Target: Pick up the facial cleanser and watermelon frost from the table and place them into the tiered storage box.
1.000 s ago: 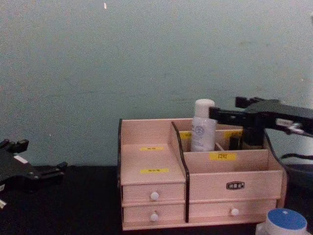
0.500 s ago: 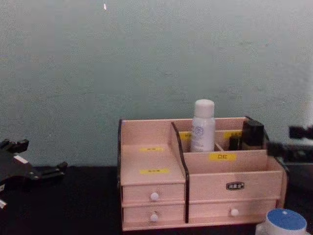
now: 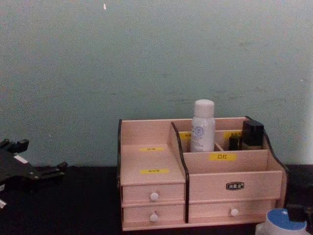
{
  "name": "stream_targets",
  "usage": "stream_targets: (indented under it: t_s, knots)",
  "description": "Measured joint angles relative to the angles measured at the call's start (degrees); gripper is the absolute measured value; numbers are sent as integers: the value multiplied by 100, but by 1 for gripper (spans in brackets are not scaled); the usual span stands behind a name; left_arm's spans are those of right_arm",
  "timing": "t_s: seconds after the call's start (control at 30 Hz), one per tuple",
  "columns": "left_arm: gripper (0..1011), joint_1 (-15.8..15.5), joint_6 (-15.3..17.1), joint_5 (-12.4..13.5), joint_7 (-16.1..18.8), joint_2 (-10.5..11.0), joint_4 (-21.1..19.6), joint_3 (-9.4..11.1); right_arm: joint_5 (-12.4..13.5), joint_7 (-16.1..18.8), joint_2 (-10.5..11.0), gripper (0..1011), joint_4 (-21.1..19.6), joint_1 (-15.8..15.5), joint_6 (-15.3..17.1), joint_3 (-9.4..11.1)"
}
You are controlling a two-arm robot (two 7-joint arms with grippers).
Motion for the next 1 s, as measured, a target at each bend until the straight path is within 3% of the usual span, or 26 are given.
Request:
stream_targets:
  t_s: [0.3, 1.0]
  knots:
    - [1001, 0, 0, 0, 0, 0, 0, 0, -64, -227, -14, 1000, 192, 195, 243, -248]
    - [1001, 0, 0, 0, 0, 0, 0, 0, -165, -154, -99, 1000, 641, 589, 330, -577]
